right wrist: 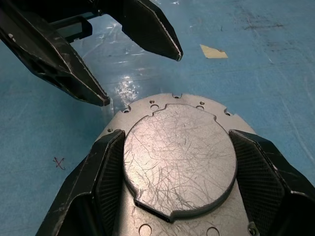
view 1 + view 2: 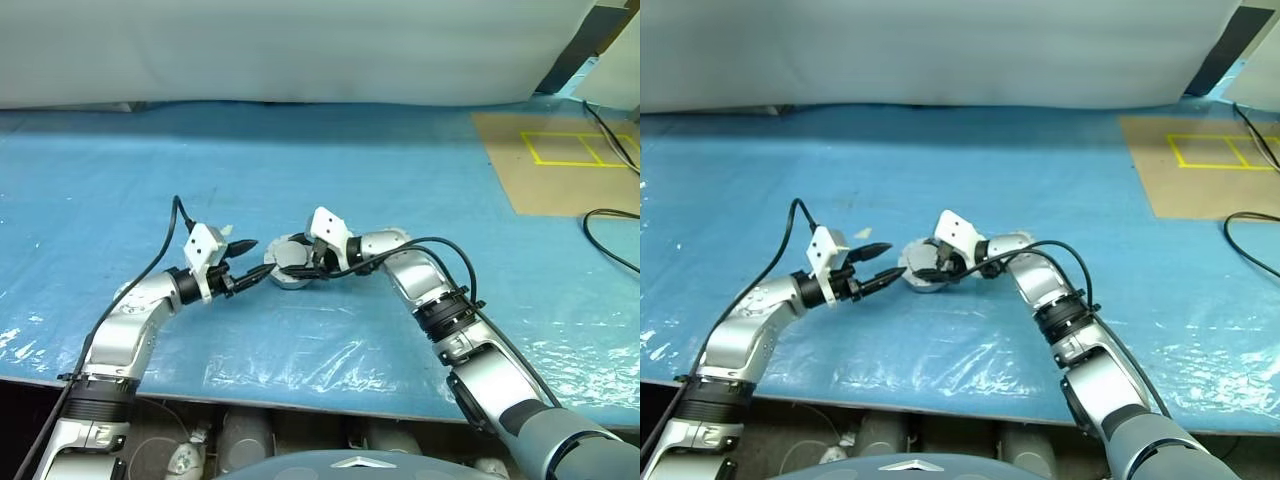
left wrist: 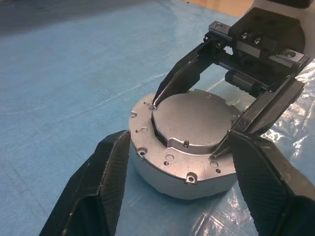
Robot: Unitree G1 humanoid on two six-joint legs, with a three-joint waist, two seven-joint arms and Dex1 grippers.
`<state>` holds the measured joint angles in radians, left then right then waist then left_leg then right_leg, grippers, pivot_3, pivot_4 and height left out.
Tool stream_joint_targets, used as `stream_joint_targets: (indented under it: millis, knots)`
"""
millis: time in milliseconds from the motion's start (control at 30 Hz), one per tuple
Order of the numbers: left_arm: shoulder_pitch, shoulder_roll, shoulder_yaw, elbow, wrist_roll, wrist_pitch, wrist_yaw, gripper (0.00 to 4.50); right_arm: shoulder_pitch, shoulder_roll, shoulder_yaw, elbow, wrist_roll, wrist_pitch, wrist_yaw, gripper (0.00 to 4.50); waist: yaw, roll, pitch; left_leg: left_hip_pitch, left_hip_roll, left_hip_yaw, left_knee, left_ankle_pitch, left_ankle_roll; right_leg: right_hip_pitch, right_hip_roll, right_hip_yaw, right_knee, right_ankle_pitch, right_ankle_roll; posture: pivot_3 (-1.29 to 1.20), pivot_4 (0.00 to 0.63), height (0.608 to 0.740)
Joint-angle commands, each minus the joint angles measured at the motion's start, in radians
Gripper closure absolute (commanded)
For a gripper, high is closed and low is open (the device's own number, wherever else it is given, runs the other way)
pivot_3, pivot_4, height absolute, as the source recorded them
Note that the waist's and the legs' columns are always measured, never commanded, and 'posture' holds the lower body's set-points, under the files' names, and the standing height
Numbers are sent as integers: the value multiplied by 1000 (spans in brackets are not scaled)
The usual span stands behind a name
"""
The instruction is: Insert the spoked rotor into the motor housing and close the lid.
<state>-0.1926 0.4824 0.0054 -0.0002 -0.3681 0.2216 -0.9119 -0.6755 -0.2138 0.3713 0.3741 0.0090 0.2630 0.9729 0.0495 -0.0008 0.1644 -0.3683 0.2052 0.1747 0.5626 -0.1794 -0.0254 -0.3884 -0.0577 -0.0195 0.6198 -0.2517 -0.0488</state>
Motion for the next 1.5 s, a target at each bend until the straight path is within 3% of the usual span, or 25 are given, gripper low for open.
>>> stream_joint_targets:
  millis: [33,267,700,1200,1267,1367,1500]
  knots:
    - [-18,-3,12,-6,-28,-23,-31,2161,48,-21,18,30,-12,55,11,1533,2,0,0,0,0,0,0,0,0,0,0,0,0,0,0,0,150,740]
    - [-29,4,9,30,-6,-47,-47,4463,65,-27,11,13,-14,67,10,1533,7,0,0,0,0,0,-1,0,0,0,0,0,-1,0,0,0,150,740]
    - [-85,-44,-46,133,78,-121,-23,4463,72,-26,13,1,-13,76,10,1533,18,0,0,0,0,0,-1,0,-1,0,0,0,-2,0,0,0,150,740]
    - [-76,-22,-103,197,150,-176,-52,4463,67,-22,8,8,-24,63,-33,1533,20,2,-1,2,0,0,-2,0,0,1,-1,0,-3,0,0,0,150,740]
    - [-82,-25,-105,205,154,-184,-49,4500,67,-13,-13,-4,1,69,-34,790,20,2,-1,2,0,0,-2,0,0,1,-1,1,-3,0,0,0,150,740]
    - [-93,-29,-102,216,156,-190,-43,4500,63,-14,-29,-36,32,103,-14,50,21,2,-1,1,0,0,-2,-1,1,1,-1,1,-3,0,0,0,150,740]
    - [-101,-29,-103,228,158,-198,-48,4500,52,-20,-86,-92,97,110,2,50,23,2,-1,1,0,0,-2,-1,1,0,-1,1,-3,0,0,0,150,740]
